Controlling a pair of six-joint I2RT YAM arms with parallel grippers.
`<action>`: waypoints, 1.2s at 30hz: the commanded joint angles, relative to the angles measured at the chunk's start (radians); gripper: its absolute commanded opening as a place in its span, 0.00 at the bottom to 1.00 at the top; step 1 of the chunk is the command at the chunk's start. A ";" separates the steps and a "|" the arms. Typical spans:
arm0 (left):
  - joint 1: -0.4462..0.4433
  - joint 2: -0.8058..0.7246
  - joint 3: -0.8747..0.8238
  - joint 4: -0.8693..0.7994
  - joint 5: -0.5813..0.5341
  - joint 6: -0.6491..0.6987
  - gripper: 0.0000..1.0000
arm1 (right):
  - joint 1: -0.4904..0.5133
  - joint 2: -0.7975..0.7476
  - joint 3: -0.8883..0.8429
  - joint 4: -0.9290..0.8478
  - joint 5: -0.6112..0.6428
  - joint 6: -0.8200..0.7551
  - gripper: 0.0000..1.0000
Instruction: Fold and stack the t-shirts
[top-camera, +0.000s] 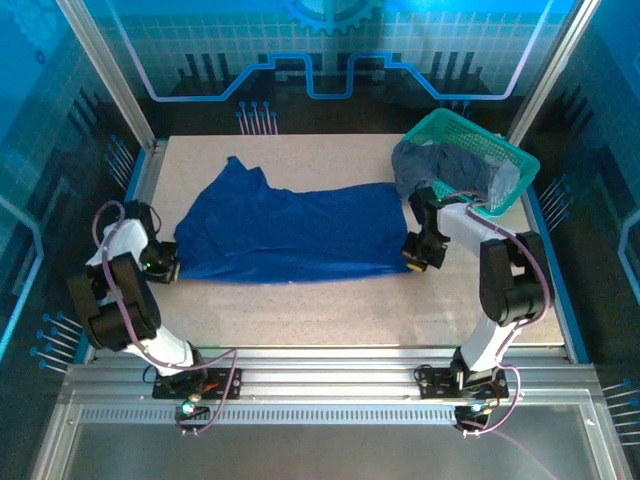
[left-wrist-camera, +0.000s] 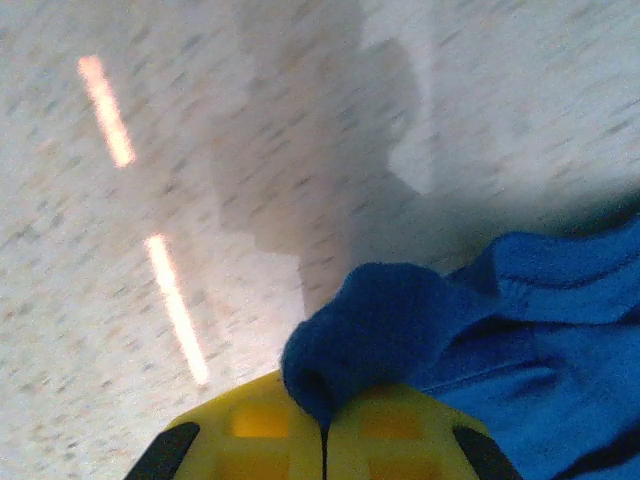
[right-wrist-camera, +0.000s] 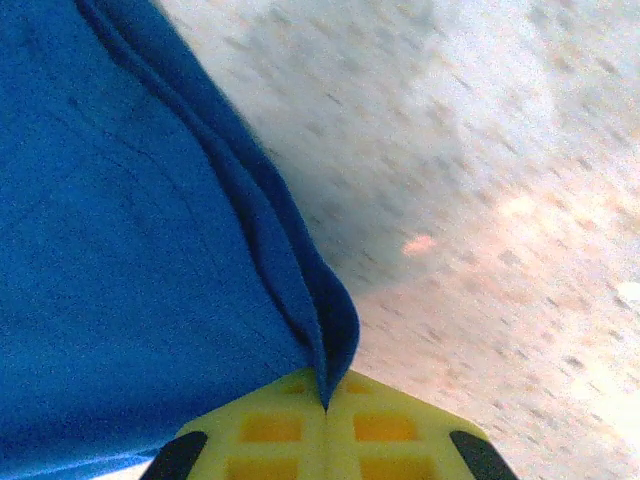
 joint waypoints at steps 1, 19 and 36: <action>-0.014 -0.111 -0.105 -0.075 -0.081 -0.084 0.00 | -0.002 -0.079 -0.062 -0.101 0.074 0.011 0.00; -0.284 -0.264 -0.003 -0.092 -0.183 0.087 0.56 | 0.068 -0.301 -0.077 -0.142 0.139 -0.012 0.57; -0.478 -0.144 -0.182 0.228 0.232 -0.192 0.50 | 0.224 -0.331 -0.109 0.241 -0.276 -0.162 0.56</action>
